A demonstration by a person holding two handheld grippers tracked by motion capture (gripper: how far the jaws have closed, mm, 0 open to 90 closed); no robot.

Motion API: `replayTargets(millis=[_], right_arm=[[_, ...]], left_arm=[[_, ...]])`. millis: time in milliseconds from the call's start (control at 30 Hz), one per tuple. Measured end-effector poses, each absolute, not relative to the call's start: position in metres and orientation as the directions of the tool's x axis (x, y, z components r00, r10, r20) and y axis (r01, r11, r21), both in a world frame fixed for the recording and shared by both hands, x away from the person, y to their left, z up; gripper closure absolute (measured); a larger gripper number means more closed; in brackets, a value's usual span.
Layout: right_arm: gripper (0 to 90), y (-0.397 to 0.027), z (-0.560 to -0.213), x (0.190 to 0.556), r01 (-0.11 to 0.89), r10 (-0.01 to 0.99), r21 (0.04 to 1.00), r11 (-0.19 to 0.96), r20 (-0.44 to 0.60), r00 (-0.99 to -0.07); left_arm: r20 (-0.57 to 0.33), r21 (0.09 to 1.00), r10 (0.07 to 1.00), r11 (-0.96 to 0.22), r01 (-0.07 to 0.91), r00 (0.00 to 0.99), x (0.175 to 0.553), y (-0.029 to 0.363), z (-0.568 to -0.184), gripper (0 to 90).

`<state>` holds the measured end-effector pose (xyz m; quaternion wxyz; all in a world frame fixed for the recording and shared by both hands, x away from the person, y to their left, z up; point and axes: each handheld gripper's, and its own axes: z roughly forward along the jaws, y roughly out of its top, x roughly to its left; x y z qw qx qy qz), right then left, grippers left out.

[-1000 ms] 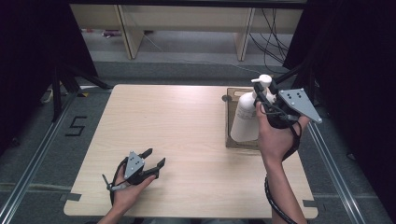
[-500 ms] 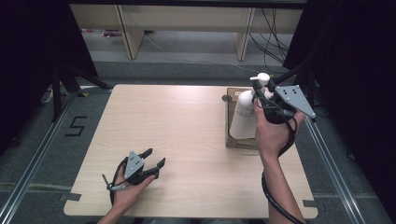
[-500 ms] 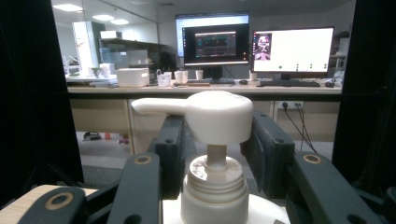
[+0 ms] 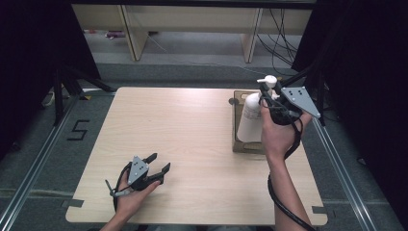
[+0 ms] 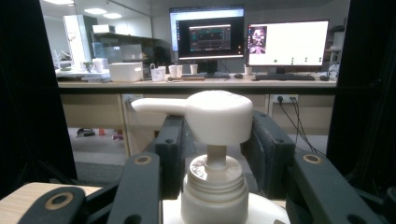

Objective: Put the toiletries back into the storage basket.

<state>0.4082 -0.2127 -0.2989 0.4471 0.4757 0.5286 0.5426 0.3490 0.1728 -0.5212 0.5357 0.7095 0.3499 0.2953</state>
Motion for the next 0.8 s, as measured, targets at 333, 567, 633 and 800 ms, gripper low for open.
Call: replayTargets(millis=[333,567,633,800], right_arm=[[60.6,-0.213,-0.304,0.414,0.028,0.989,0.999,-0.036,0.04,-0.142],[60.6,-0.214,-0.308,0.418,0.036,0.99,0.999,-0.03,0.034,-0.135],[60.5,-0.214,-0.309,0.419,0.037,0.99,0.999,-0.031,0.036,-0.134],[60.6,-0.212,-0.31,0.421,0.043,0.99,0.998,-0.041,0.046,-0.133]], left_arm=[[0.044,0.967,0.812,-0.181,0.179,0.582,0.349,0.173,-0.521,35.4],[0.043,0.971,0.807,-0.174,0.166,0.589,0.35,0.173,-0.522,35.3],[0.043,0.971,0.807,-0.174,0.167,0.59,0.35,0.173,-0.522,35.3],[0.041,0.971,0.807,-0.171,0.167,0.589,0.35,0.173,-0.522,35.3]])
